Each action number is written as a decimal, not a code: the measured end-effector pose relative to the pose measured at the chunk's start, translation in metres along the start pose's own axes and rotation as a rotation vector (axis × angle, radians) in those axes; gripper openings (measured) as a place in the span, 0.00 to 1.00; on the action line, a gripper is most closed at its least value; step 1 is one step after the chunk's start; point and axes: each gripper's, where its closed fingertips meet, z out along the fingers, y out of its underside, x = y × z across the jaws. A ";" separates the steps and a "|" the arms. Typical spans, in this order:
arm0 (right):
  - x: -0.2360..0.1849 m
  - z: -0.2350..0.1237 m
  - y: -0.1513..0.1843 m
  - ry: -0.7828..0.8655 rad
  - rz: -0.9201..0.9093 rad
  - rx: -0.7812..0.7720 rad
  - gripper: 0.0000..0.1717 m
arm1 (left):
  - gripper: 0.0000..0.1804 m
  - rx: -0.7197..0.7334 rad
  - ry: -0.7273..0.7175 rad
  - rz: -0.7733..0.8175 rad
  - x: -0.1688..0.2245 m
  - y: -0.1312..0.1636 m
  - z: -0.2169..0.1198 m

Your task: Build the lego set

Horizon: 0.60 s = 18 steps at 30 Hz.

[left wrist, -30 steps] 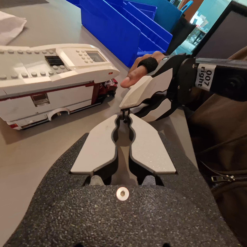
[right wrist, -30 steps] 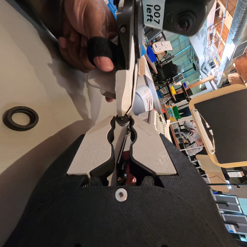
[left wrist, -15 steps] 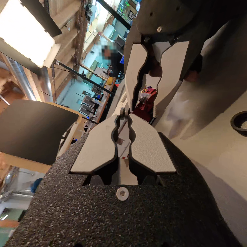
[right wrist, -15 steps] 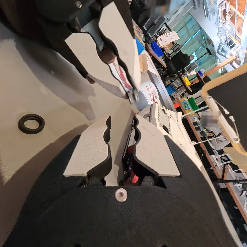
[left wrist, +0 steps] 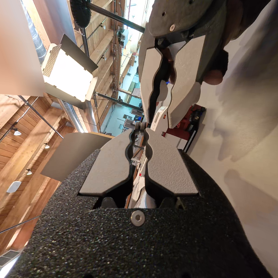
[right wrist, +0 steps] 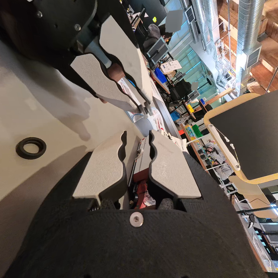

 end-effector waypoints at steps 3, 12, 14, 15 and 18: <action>-0.002 0.001 0.001 -0.007 -0.006 -0.008 0.16 | 0.06 -0.007 0.013 -0.021 0.002 0.002 0.001; -0.011 0.007 0.018 -0.061 0.000 -0.101 0.16 | 0.06 -0.145 0.430 -0.912 0.033 0.036 0.011; -0.020 0.008 0.022 -0.112 -0.008 -0.119 0.16 | 0.06 -0.191 0.520 -1.092 0.041 0.040 0.011; -0.026 0.008 0.024 -0.152 -0.007 -0.132 0.16 | 0.06 -0.207 0.550 -1.160 0.042 0.041 0.011; -0.049 0.002 0.027 -0.325 0.042 -0.149 0.16 | 0.06 -0.199 0.625 -1.366 0.042 0.040 0.008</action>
